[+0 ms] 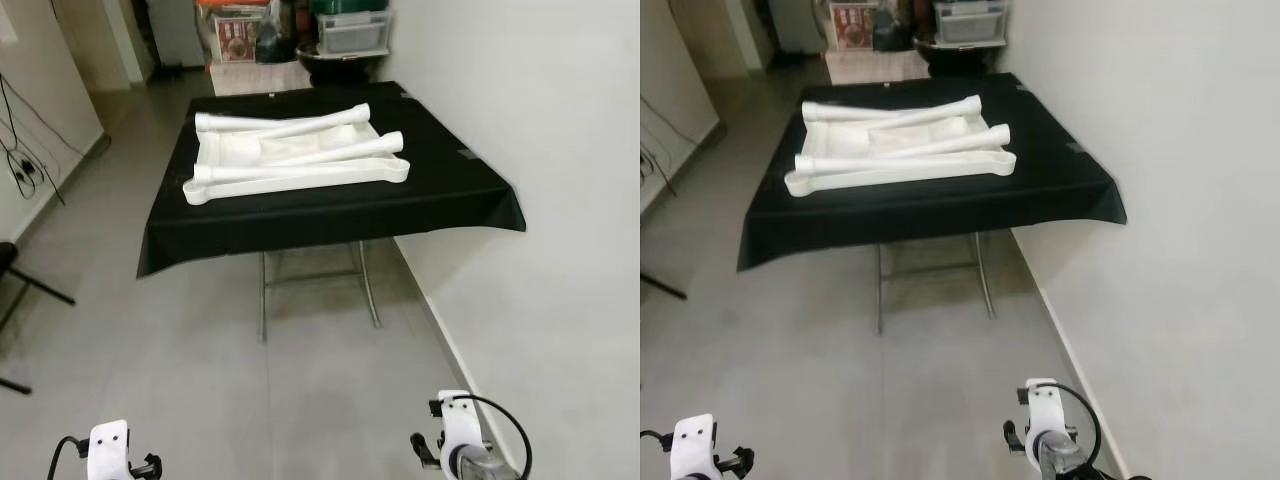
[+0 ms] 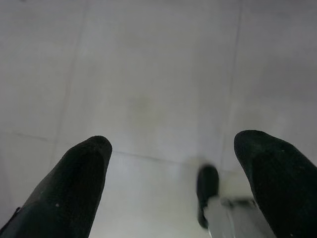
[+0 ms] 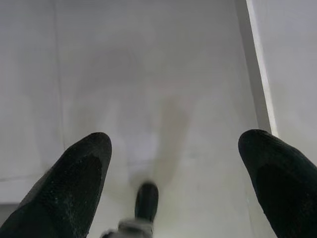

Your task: Building children table

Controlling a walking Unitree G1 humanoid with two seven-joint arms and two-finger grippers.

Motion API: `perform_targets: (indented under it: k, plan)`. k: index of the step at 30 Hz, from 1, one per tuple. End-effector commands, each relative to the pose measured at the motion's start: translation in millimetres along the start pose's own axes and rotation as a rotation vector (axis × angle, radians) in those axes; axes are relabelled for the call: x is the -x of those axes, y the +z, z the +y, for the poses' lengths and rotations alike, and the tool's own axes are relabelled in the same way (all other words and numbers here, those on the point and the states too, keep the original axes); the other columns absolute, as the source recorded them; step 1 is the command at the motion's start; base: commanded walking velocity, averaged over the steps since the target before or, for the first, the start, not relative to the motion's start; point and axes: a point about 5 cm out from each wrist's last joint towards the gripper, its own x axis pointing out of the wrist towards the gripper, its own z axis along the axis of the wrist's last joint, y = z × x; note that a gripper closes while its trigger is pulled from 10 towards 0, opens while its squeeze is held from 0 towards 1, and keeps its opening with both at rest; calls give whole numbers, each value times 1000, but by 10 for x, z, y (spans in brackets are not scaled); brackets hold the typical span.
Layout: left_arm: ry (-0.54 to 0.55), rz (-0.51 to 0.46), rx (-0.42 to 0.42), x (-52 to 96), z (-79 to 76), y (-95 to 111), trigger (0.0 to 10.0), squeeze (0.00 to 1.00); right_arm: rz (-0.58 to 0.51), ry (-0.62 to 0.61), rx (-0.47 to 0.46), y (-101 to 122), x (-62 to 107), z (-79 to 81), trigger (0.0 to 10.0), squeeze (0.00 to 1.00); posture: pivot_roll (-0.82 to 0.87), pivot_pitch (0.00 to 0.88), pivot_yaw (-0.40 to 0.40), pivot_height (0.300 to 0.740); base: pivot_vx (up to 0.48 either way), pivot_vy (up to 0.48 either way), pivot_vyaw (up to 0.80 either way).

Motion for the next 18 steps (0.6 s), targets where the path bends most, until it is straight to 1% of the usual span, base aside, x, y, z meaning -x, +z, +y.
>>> perform_targets:
  k: [1, 2, 3, 4, 5, 6, 8, 9, 11, 12, 13, 14, 15, 16, 18]
  plan:
    - [-5, -88, -36, -32, -12, 222, 10000, 0, -65, 48, 14, 154, -17, 116, 10000, 0, -35, 0, 6, 740, 0, 0, 0]
    - [-5, -88, -36, -32, -12, 222, 10000, 0, -65, 48, 14, 154, -17, 116, 10000, 0, -35, 0, 6, 740, 0, 0, 0]
    - [-14, -143, -57, -41, -42, 336, 10000, 0, -101, 77, 38, 252, -23, 173, 10000, 0, -48, 0, 10, 740, 0, 0, 0]
    - [-24, -260, -74, -44, -97, 574, 10000, 0, -185, 138, 92, 463, -20, 294, 10000, 0, -54, 0, 18, 740, 0, 0, 0]
    - [-25, -288, -76, -42, -110, 632, 10000, 0, -205, 152, 106, 514, -17, 323, 10000, 0, -54, 0, 18, 740, 0, 0, 0]
    - [-25, -288, -76, -42, -110, 632, 10000, 0, -205, 152, 106, 514, -17, 323, 10000, 0, -54, 0, 18, 740, 0, 0, 0]
    - [-43, -436, -80, 17, -179, 872, 10000, 0, -345, 182, 141, 793, 24, 388, 10000, 0, -61, 0, 31, 740, 0, 0, 0]
    - [-43, -436, -80, 17, -179, 872, 10000, 0, -345, 182, 141, 793, 24, 388, 10000, 0, -61, 0, 31, 740, 0, 0, 0]
    - [-80, -555, -73, 118, -270, 1049, 10000, 0, -464, 208, 166, 1022, 84, 421, 10000, 0, -64, 0, 29, 740, 0, 0, 0]
    - [-145, -618, -77, 230, -387, 1120, 10000, 0, -545, 227, 200, 1154, 140, 442, 10000, 0, -74, 0, 32, 740, 0, 0, 0]
    - [-177, -640, -81, 284, -442, 1136, 10000, 0, -575, 233, 216, 1196, 163, 451, 10000, 0, -74, 0, 32, 740, 0, 0, 0]
    - [-214, -655, -67, 357, -517, 1129, 10000, 0, -605, 244, 229, 1227, 191, 465, 10000, 0, -82, 0, 36, 740, 0, 0, 0]
    - [-214, -655, -67, 357, -517, 1129, 10000, 0, -605, 244, 229, 1227, 191, 465, 10000, 0, -82, 0, 36, 740, 0, 0, 0]
    - [-239, -664, -55, 407, -567, 1127, 10000, 0, -624, 253, 238, 1248, 210, 475, 10000, 0, -87, 0, 35, 740, 0, 0, 0]
    - [-268, -728, -72, 566, -693, 1096, 10000, 0, -688, 285, 254, 1284, 293, 516, 10000, 0, -97, 0, 33, 740, 0, 0, 0]
